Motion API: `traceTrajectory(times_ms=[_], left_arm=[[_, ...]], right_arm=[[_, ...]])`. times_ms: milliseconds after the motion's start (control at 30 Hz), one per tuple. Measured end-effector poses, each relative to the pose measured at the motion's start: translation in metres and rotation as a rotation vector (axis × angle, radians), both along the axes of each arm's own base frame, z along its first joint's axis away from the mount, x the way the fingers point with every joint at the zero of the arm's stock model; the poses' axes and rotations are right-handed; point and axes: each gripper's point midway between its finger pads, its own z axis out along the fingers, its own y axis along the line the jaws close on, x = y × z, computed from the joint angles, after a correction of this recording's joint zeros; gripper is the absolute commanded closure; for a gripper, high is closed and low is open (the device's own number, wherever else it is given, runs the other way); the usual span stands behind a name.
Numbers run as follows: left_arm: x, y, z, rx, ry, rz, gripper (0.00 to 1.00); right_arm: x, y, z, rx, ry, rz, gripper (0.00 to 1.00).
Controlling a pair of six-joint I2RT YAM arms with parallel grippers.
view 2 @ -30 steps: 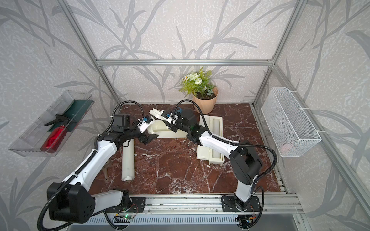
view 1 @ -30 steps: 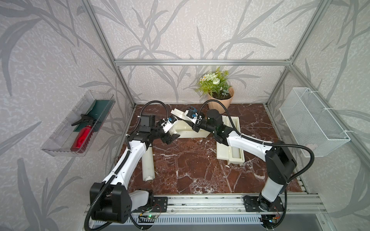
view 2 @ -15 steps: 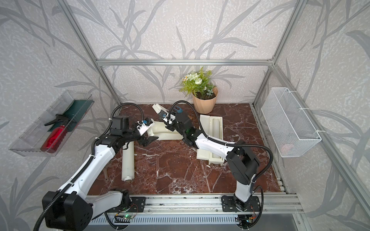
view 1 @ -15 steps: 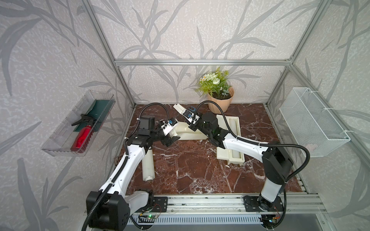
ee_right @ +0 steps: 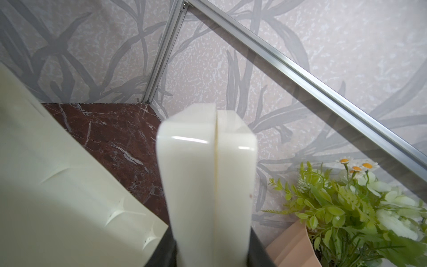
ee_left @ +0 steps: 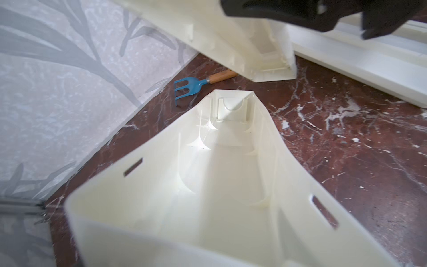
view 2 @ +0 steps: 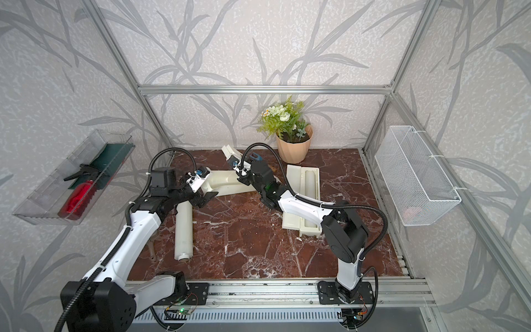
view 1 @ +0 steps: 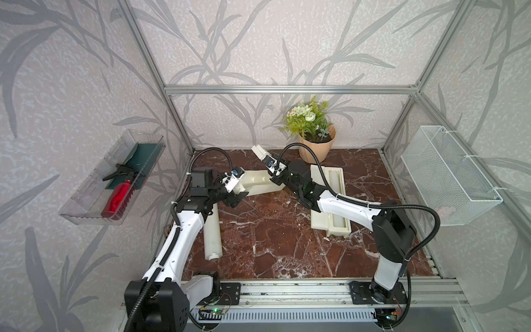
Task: Put plastic wrap rolls into dispensers
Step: Place the lid at the center of the board.
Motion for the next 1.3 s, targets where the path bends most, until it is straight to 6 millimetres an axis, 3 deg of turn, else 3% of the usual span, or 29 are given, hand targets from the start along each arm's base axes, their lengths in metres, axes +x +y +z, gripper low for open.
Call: traceTrajectory(times_ms=[267, 567, 933, 1100, 1300], left_arm=[[0.016, 0.022, -0.012, -0.048, 0.012, 0.058, 1.00], [0.046, 0.040, -0.021, -0.062, 0.017, 0.168, 1.00], [0.060, 0.062, -0.019, -0.053, -0.002, 0.314, 1.00], [0.061, 0.059, -0.020, -0.046, -0.003, 0.319, 1.00], [0.062, 0.056, -0.018, -0.038, -0.005, 0.316, 1.00]], right_arm=[[-0.011, -0.003, -0.001, -0.001, -0.029, 0.032, 0.67], [-0.069, -0.008, -0.040, -0.036, -0.017, 0.194, 0.63], [-0.143, 0.020, -0.070, -0.041, -0.101, 0.433, 0.59], [-0.178, 0.036, -0.101, -0.087, -0.137, 0.511, 0.58], [-0.199, 0.049, -0.137, -0.160, -0.189, 0.552, 0.57]])
